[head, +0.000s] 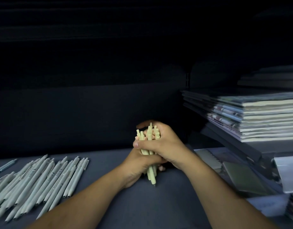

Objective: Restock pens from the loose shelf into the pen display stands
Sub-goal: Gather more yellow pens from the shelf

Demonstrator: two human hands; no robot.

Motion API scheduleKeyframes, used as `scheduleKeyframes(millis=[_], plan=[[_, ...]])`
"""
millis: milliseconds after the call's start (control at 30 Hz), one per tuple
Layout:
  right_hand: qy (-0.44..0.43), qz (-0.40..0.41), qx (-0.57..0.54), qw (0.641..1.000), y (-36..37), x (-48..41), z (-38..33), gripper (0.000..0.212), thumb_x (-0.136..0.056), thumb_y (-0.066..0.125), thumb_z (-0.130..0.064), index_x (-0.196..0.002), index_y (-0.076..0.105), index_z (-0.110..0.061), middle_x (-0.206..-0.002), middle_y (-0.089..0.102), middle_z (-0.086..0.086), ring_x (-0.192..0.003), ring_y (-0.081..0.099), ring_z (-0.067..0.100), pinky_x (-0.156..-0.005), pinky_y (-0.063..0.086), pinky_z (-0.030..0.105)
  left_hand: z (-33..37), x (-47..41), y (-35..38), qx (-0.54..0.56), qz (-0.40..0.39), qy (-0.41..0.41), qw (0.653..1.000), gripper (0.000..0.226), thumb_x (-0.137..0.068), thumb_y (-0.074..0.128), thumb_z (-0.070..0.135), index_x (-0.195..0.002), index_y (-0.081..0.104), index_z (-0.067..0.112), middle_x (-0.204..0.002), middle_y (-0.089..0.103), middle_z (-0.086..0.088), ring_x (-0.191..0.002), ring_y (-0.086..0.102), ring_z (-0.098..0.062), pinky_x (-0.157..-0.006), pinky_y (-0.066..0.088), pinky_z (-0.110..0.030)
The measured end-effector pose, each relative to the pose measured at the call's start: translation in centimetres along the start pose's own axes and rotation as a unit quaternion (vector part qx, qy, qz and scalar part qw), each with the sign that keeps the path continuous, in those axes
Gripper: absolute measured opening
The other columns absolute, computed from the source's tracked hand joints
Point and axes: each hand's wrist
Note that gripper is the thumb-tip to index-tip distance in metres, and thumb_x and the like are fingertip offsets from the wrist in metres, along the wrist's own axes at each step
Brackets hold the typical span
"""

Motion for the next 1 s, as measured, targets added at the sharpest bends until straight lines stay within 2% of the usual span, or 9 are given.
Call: scheduleKeyframes(millis=[133,233,300,467,600,700,800,900,1000], plan=[[0.03,0.048,-0.083,0.995,-0.22,-0.2,-0.15,0.02,-0.085,0.074,-0.004,-0.103,0.064,-0.003,-0.094,0.075,0.022,-0.086,0.076,0.026,-0.076,0.062,0.034,0.3,-0.07,-0.1,-0.018,-0.025,-0.012,0.999,0.016,-0.078,0.078,0.003,-0.091,0.07,0.008,-0.073,0.063,-0.013,-0.058,0.056,-0.018,-0.053,0.051,-0.028],[0.056,0.089,-0.139,0.985,-0.7,-0.18,-0.77,0.01,-0.092,0.067,-0.009,-0.096,0.06,-0.003,-0.087,0.075,0.023,-0.062,0.071,0.017,-0.048,0.051,0.021,0.18,-0.15,-0.07,-0.03,-0.074,-0.015,0.997,0.019,-0.087,0.075,0.001,-0.102,0.064,0.005,-0.082,0.064,-0.012,-0.059,0.055,-0.017,-0.055,0.051,-0.029],[0.059,0.108,-0.152,0.981,-0.98,-0.21,-0.84,0.011,-0.092,0.066,-0.014,-0.093,0.06,-0.005,-0.083,0.076,0.02,-0.053,0.065,0.015,-0.041,0.044,0.019,-0.07,-0.23,0.1,-0.045,-0.07,-0.016,0.996,0.021,-0.091,0.073,0.005,-0.105,0.059,0.002,-0.079,0.057,-0.014,-0.054,0.049,-0.014,-0.049,0.046,-0.028],[0.044,0.112,-0.167,0.979,-0.71,-0.32,-0.33,0.01,-0.091,0.067,-0.012,-0.091,0.061,-0.005,-0.068,0.067,0.016,-0.07,0.068,0.03,-0.059,0.056,0.034,-0.04,-0.31,-0.16,-0.05,-0.064,-0.045,0.996,0.017,-0.089,0.077,0.012,-0.095,0.061,0.013,-0.066,0.045,-0.002,-0.05,0.034,-0.009,-0.041,0.027,-0.022],[0.031,0.151,-0.142,0.978,-0.81,-0.5,-0.1,0.018,-0.09,0.065,-0.013,-0.074,0.056,-0.012,-0.06,0.061,0.012,-0.065,0.057,0.033,-0.048,0.032,0.03,0.16,-0.16,-0.14,-0.054,-0.109,-0.034,0.992,0.027,-0.083,0.08,0.005,-0.1,0.06,0.009,-0.067,0.052,0.002,-0.054,0.043,-0.006,-0.046,0.031,-0.022],[0.028,0.167,-0.158,0.973,-0.78,-0.26,-0.18,0.022,-0.091,0.062,-0.009,-0.071,0.051,-0.012,-0.056,0.057,0.012,-0.058,0.055,0.029,-0.045,0.036,0.027,-0.15,-0.33,0.06,-0.054,-0.093,-0.038,0.993,0.027,-0.085,0.078,0.002,-0.101,0.058,0.009,-0.07,0.051,-0.002,-0.055,0.043,-0.007,-0.045,0.032,-0.021],[0.005,0.166,-0.158,0.973,-0.59,-0.17,-0.09,0.023,-0.091,0.062,-0.005,-0.071,0.053,-0.009,-0.057,0.056,0.013,-0.056,0.058,0.026,-0.058,0.05,0.035,-0.27,-0.32,0.12,-0.048,-0.078,-0.033,0.995,0.013,-0.095,0.07,0.009,-0.105,0.063,0.004,-0.081,0.068,-0.01,-0.061,0.06,-0.013,-0.05,0.049,-0.022],[-0.01,0.156,-0.091,0.984,-0.41,-0.05,-0.12,0.017,-0.092,0.068,-0.012,-0.081,0.062,0.0,-0.066,0.064,0.019,-0.064,0.066,0.028,-0.067,0.057,0.039,-0.14,-0.07,0.15,-0.016,-0.085,-0.041,0.995,0.008,-0.099,0.066,0.012,-0.104,0.064,0.006,-0.082,0.069,-0.015,-0.07,0.069,-0.024,-0.062,0.063,-0.033],[-0.024,0.169,-0.005,0.985,-0.71,0.14,-0.24,0.023,-0.089,0.076,-0.025,-0.093,0.069,-0.004,-0.084,0.072,0.021,-0.078,0.074,0.026,-0.073,0.06,0.039,0.05,0.21,0.15,-0.04,-0.04,-0.037,0.998,0.012,-0.099,0.066,0.018,-0.101,0.058,0.009,-0.065,0.057,-0.005,-0.05,0.054,-0.016,-0.039,0.047,-0.027]])
Point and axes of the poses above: each hand's wrist, its own x-axis away from the middle knuckle, its own y-axis out of the palm, z = x × y
